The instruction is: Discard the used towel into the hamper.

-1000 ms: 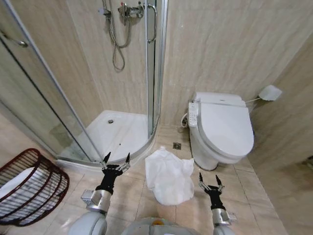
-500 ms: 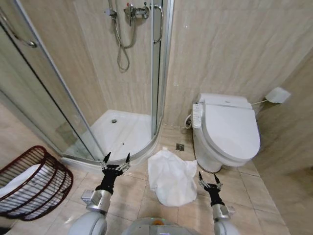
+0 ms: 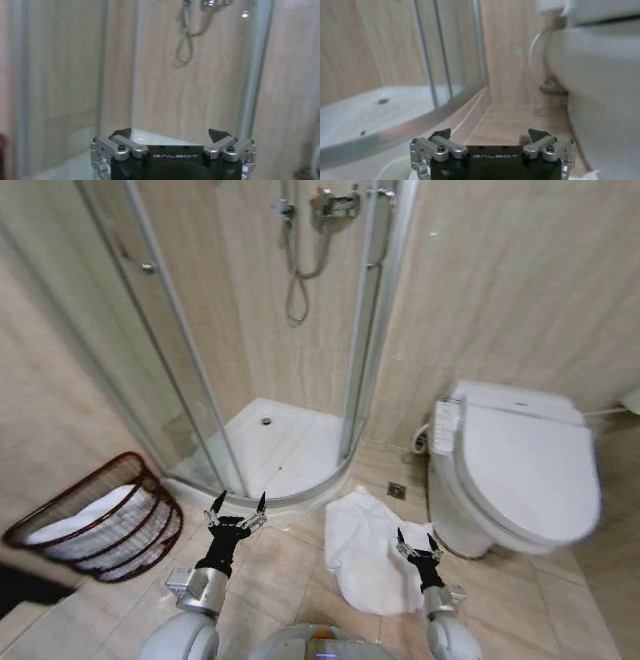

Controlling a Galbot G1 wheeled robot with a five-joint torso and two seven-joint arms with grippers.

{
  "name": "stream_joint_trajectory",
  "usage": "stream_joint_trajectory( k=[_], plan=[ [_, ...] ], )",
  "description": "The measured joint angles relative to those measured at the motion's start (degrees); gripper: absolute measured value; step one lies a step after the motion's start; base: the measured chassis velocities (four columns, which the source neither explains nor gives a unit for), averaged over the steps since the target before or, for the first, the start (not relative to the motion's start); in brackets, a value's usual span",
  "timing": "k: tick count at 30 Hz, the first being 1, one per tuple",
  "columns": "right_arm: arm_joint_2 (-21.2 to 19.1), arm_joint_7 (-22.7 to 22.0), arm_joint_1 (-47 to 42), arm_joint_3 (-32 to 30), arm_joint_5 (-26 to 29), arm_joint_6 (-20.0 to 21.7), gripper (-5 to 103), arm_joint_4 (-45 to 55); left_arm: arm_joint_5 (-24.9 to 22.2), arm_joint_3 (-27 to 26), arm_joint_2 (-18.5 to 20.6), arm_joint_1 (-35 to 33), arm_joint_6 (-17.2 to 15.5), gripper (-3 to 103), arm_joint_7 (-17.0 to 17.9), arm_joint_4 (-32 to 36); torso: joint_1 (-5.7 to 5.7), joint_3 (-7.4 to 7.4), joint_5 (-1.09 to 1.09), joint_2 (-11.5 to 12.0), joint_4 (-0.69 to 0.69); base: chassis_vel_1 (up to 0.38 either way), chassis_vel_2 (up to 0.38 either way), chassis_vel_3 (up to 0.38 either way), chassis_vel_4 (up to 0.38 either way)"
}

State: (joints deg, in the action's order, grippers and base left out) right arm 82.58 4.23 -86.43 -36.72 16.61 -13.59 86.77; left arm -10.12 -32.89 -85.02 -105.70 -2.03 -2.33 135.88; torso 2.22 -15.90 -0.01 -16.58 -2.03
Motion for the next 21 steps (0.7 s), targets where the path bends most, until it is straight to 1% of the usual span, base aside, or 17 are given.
stream_joint_trajectory(
  k=[2,4,5,8,9,10,15,16,19,21],
  plan=[
    [0.00,-0.42,0.43,0.04,-0.05,0.80,100,-1.09,0.00,0.00,0.00,0.00,0.00,100,0.00,0.00,-0.02,0.04,0.00,0.06,0.01,0.126,0.140,0.143,0.121],
    [0.02,-0.71,2.06,0.25,0.00,2.14,100,-4.83,0.00,0.00,0.00,0.00,0.00,100,0.00,0.00,-0.05,0.10,0.01,0.17,0.00,0.114,0.113,0.122,0.113],
    [0.02,-0.71,2.06,0.25,0.00,2.14,100,-4.83,0.00,0.00,0.00,0.00,0.00,100,0.00,0.00,-0.05,0.10,0.01,0.17,0.00,0.114,0.113,0.113,0.109],
    [0.18,-0.64,5.01,0.40,-0.14,2.71,100,-10.29,0.00,0.00,0.00,0.00,0.00,100,0.00,0.00,-0.06,0.13,0.02,0.21,0.01,0.062,0.056,0.091,0.057],
    [0.36,-0.74,6.52,0.44,-0.80,3.14,100,-12.64,0.00,0.00,0.00,0.00,0.00,100,0.00,0.00,-0.07,0.13,0.02,0.22,0.01,0.000,0.000,0.000,0.000],
    [0.36,-0.74,6.52,0.44,-0.80,3.14,100,-12.64,0.00,0.00,0.00,0.00,0.00,100,0.00,0.00,-0.07,0.13,0.02,0.22,0.01,0.000,0.000,0.000,0.000],
    [0.59,-2.87,11.12,0.06,-5.30,3.89,100,-19.84,0.00,0.00,0.00,0.00,0.00,100,0.00,0.00,-0.08,0.14,0.01,0.22,0.02,0.000,0.000,0.000,0.000],
    [0.59,-2.87,11.12,0.06,-5.30,3.89,100,-19.84,0.00,0.00,0.00,0.00,0.00,100,0.00,0.00,-0.08,0.14,0.01,0.22,0.02,0.000,0.000,0.000,0.000],
    [0.05,-2.52,13.81,0.04,-5.49,4.56,100,-25.04,0.00,0.00,0.00,0.00,0.00,100,0.00,0.00,-0.08,0.14,0.00,0.22,0.02,0.000,0.000,0.000,0.000],
    [-0.03,-2.19,14.73,0.02,-5.56,4.80,100,-26.79,0.00,0.00,0.00,0.00,0.00,100,0.00,0.00,-0.08,0.14,0.00,0.22,0.02,0.000,0.000,0.000,0.000]
  ],
)
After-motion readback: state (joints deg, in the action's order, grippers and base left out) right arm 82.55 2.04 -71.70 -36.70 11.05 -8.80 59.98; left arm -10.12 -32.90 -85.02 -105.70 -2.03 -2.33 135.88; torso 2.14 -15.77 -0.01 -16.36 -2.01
